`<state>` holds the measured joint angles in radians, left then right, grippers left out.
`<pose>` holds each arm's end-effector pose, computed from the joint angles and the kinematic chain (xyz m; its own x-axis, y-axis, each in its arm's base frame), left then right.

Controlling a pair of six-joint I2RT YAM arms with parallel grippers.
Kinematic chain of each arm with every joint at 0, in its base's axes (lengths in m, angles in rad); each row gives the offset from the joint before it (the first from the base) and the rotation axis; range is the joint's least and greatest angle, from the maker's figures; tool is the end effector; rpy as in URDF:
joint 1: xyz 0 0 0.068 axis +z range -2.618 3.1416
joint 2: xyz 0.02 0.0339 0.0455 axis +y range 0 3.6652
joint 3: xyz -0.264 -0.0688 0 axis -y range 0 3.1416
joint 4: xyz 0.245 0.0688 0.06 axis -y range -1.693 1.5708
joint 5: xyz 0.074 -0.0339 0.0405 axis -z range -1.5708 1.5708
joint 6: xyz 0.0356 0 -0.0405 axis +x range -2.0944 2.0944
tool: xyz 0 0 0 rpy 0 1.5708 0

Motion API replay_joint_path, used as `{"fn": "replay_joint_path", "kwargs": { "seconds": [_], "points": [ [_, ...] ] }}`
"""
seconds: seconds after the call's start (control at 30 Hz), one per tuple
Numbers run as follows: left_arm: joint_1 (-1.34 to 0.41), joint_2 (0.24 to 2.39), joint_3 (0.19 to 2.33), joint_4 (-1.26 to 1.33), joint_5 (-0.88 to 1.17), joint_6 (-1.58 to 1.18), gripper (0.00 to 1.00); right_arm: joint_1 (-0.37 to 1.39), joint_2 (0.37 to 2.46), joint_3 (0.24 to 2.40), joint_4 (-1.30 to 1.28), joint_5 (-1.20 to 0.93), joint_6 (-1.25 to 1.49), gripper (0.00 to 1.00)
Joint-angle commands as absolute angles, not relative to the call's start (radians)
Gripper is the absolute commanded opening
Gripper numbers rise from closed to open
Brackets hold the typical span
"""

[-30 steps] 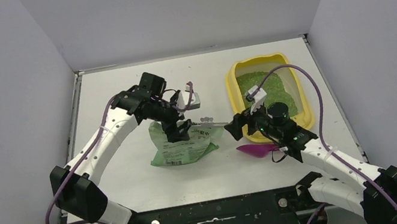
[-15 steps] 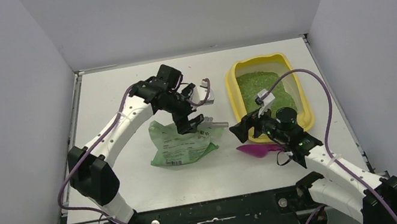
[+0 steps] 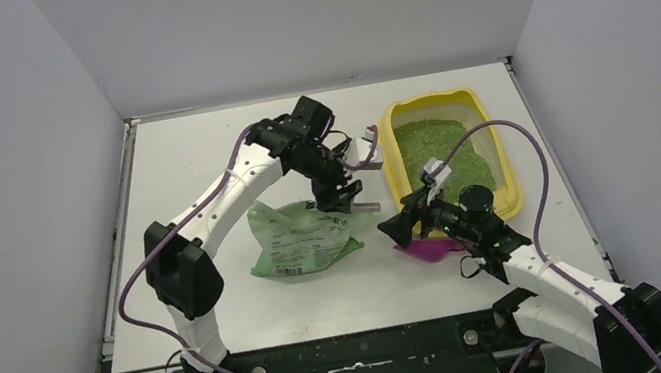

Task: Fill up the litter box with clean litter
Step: Clamp the cat litter bag at the center of the board.

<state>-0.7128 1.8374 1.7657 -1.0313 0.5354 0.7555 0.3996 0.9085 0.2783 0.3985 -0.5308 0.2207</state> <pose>0.2797 -0.2658 0.3171 0.0134 0.7679 -0.6405 0.9991 -0.0361 -0.0223 0.1707 0.0916 0.2017 -0.3792 0.0448 -0.9242 -0.7239 0.6077 0.3265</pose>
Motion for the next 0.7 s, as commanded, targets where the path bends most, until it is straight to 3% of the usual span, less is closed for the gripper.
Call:
{"fn": "replay_joint_path", "kwargs": {
  "seconds": [0.0,0.2,0.43,0.67],
  "points": [
    [-0.716,1.926,1.907,-1.179,0.559,0.782,0.59,0.395,0.938,0.285,0.534,-0.566,0.187,0.95],
    [-0.724,1.936,1.911,-1.19,0.565,0.785,0.51,0.395,0.912,0.27,0.533,-0.529,0.179,0.95],
    [-0.723,1.928,1.903,-1.191,0.574,0.798,0.23,0.397,0.968,0.275,0.56,-0.571,0.115,0.94],
    [-0.714,1.915,1.891,-1.221,0.591,0.823,0.16,0.436,1.165,0.3,0.735,-0.642,0.011,0.94]
  ]
}}
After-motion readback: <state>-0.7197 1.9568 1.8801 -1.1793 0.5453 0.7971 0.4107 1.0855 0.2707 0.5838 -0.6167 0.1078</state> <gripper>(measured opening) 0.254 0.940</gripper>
